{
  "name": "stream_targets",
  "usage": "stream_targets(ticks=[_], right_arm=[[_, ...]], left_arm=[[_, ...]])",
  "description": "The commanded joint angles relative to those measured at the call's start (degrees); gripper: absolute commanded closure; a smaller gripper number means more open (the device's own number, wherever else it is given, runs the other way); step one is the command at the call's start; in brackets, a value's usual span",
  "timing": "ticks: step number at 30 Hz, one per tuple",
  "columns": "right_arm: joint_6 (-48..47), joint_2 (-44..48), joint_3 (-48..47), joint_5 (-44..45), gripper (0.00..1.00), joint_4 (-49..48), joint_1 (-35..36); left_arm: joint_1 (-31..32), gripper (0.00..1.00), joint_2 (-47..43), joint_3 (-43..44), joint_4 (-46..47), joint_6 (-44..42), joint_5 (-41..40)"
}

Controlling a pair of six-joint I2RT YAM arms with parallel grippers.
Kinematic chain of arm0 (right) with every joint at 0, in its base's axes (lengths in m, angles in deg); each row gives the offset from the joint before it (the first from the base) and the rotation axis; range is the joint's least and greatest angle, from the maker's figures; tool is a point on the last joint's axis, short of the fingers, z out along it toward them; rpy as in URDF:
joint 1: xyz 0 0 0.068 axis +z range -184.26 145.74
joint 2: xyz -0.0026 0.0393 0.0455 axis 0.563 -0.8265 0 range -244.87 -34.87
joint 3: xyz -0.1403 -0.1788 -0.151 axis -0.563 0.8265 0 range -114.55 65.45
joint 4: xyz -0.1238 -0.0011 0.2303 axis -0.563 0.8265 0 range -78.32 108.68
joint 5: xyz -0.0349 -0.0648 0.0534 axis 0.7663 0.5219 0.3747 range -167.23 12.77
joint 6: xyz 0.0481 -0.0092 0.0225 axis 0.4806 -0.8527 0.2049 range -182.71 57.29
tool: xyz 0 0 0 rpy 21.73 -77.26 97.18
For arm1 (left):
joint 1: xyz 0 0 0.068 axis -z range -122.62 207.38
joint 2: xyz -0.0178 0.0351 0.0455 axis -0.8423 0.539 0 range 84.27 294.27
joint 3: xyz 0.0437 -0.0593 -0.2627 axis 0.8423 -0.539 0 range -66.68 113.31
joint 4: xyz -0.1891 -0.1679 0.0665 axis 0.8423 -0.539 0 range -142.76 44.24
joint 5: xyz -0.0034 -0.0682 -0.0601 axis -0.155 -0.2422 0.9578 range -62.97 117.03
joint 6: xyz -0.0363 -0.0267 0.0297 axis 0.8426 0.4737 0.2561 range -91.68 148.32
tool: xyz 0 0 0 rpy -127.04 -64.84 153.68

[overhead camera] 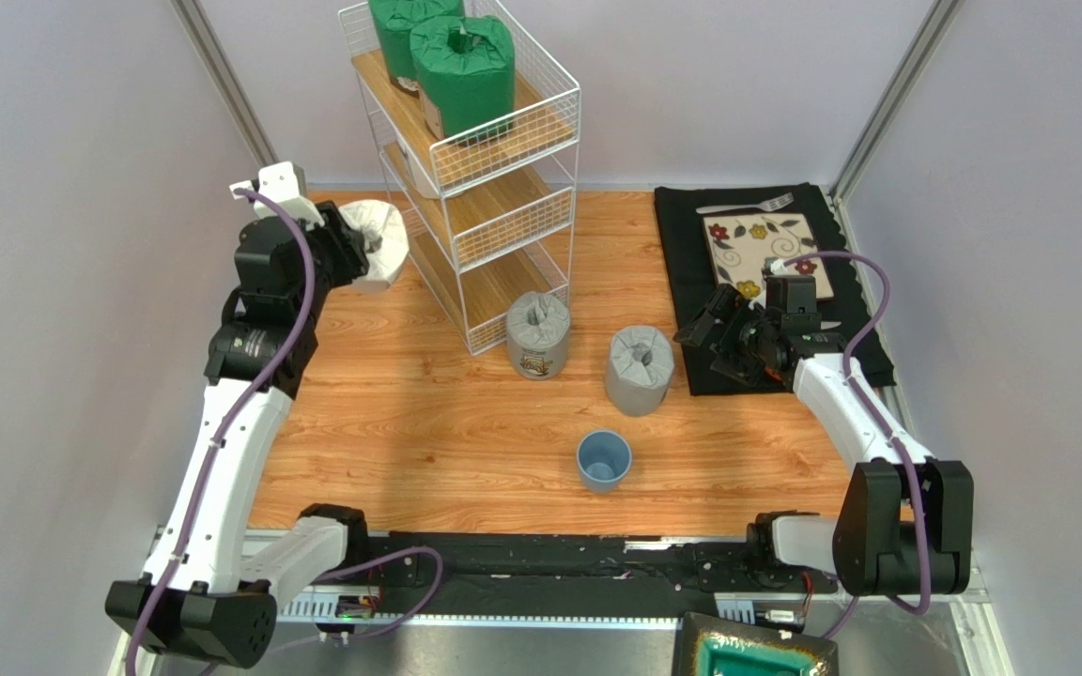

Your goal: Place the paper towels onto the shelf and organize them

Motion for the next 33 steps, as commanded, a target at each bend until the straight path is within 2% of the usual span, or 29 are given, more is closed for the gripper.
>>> stream_targets(ticks=[1,10,23,33], right_arm=[[-0.01,1.12,-0.89,0.00,0.10,-0.56,-0.33],[-0.01,1.03,-1.07,0.26,0.10,-0.30,-0.33],[-0.10,1.12,-1.33,0.35,0.10,0.05,-0.33],[-0.01,1.03,-1.07,0.09,0.10,-0.30,-0.33]], left_arm=[[-1.37,0.51,2.52,6.11,6.06,0.51,6.06],[-2.78,0.52,8.94,13.77,8.52,4.11,13.09],[-5.85,0.52,14.39,14.91,9.40,9.83,21.88],[-7.44,0.53,17.91,19.74,7.20,11.94,26.45]])
